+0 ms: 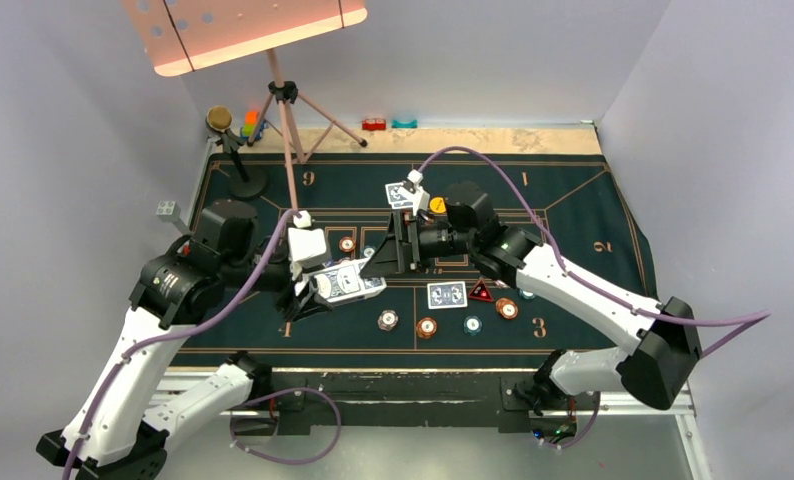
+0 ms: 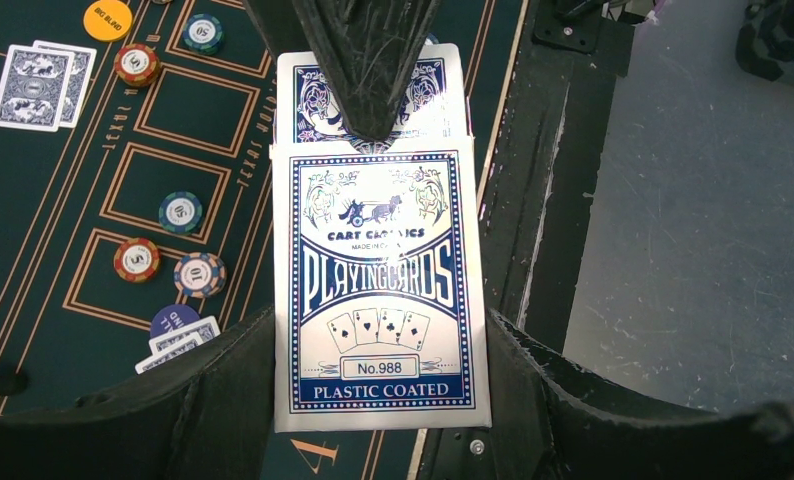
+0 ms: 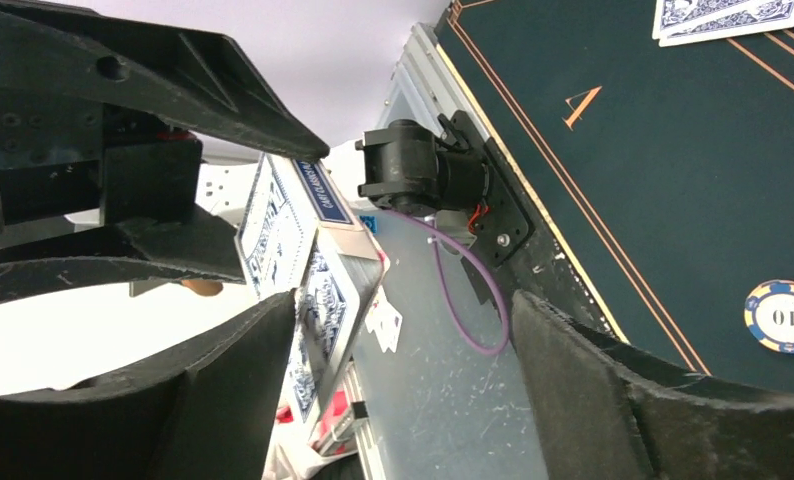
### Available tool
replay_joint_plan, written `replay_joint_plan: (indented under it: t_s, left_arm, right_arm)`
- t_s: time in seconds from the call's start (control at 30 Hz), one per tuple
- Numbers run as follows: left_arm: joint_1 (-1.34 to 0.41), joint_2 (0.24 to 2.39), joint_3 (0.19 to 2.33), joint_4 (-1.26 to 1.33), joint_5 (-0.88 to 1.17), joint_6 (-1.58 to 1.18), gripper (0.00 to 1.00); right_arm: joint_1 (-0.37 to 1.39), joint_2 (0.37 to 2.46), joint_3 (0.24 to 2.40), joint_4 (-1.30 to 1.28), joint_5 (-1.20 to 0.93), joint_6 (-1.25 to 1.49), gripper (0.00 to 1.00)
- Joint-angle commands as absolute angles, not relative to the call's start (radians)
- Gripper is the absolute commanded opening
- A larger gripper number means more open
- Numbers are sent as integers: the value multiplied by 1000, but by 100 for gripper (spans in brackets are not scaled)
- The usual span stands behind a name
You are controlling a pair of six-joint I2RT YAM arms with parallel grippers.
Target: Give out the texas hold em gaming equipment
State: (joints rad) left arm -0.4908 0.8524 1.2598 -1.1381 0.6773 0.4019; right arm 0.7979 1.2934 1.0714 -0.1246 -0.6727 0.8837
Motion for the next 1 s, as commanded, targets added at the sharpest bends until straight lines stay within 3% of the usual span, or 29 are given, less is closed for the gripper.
replay_joint_plan:
  t_s: [0.0, 0.23, 0.5, 0.73, 0.8, 0.97]
  left_arm:
    - [-483, 836, 1294, -1100, 713, 386, 0]
    - [-482, 830, 1295, -1105, 715, 389, 0]
    - [-481, 827, 1302, -1111, 717, 390, 0]
    - [-482, 826, 1304, -1110, 721, 388, 0]
    - [-482, 825, 1304, -1108, 721, 389, 0]
    - [-481, 825, 1303, -1104, 721, 383, 0]
  right_arm:
    - [799, 1289, 1064, -56, -691, 923, 76]
    - [798, 1283, 1082, -135, -681, 900, 38]
    - [784, 1253, 1089, -182, -670, 892, 34]
    - [756, 1216, 1091, -197, -672, 898, 40]
    - [753, 1206, 1087, -179, -684, 911, 49]
    - [753, 1197, 1032, -56, -740, 988, 81]
